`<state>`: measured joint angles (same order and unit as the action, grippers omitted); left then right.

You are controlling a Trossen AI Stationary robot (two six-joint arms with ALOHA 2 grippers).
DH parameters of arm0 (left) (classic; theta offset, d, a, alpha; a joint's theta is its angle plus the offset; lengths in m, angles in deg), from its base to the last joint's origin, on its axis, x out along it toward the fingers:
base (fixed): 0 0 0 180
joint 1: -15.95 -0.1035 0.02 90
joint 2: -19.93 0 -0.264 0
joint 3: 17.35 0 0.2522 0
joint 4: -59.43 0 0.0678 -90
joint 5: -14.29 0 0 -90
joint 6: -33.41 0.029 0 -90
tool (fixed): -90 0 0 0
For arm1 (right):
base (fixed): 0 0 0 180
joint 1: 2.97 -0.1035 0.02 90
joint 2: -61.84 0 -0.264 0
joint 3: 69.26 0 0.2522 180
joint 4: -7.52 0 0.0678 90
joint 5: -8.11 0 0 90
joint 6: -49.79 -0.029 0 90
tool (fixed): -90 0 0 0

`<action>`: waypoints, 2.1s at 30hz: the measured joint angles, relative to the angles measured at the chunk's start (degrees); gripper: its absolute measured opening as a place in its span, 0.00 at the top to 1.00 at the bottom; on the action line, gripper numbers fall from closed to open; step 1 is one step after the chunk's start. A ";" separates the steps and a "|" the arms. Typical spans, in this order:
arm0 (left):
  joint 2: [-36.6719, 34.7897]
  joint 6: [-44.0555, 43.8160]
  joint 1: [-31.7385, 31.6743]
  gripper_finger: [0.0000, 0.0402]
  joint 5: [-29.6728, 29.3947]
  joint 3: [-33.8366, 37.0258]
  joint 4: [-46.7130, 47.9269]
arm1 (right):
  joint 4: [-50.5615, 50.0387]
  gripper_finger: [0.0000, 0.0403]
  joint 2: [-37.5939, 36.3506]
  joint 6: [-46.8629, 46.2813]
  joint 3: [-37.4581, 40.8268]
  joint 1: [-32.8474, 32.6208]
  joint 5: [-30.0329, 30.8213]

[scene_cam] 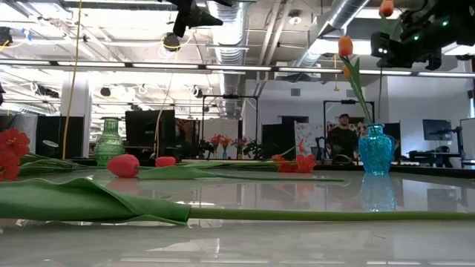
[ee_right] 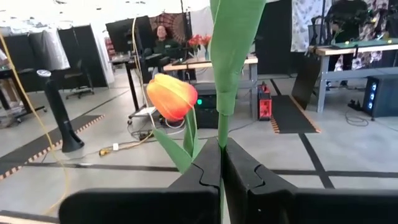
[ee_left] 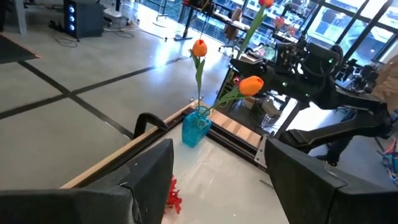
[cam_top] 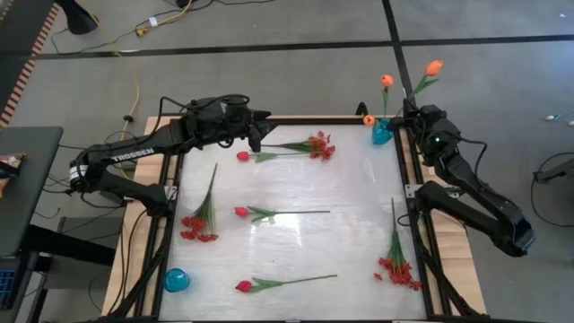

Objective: Sort flowers into vase by color
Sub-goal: Put the orange tulip into the top blue vase

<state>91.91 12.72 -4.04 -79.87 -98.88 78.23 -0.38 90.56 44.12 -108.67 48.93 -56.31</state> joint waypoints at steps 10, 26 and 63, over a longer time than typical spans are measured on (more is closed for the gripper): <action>0.00 -0.13 0.00 0.40 -1.00 0.00 0.00 | 6.20 0.93 5.21 1.72 0.04 0.00 3.28; 0.02 -0.09 0.00 0.40 -1.14 0.00 0.33 | 8.65 0.93 10.66 3.19 0.05 -0.15 6.05; 0.02 -0.09 -0.02 0.40 -0.76 0.00 0.28 | 13.60 0.61 10.48 1.07 11.67 -0.52 5.73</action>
<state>91.94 12.63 -4.06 -80.64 -98.88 78.52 13.22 101.04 45.19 -97.00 48.41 -50.58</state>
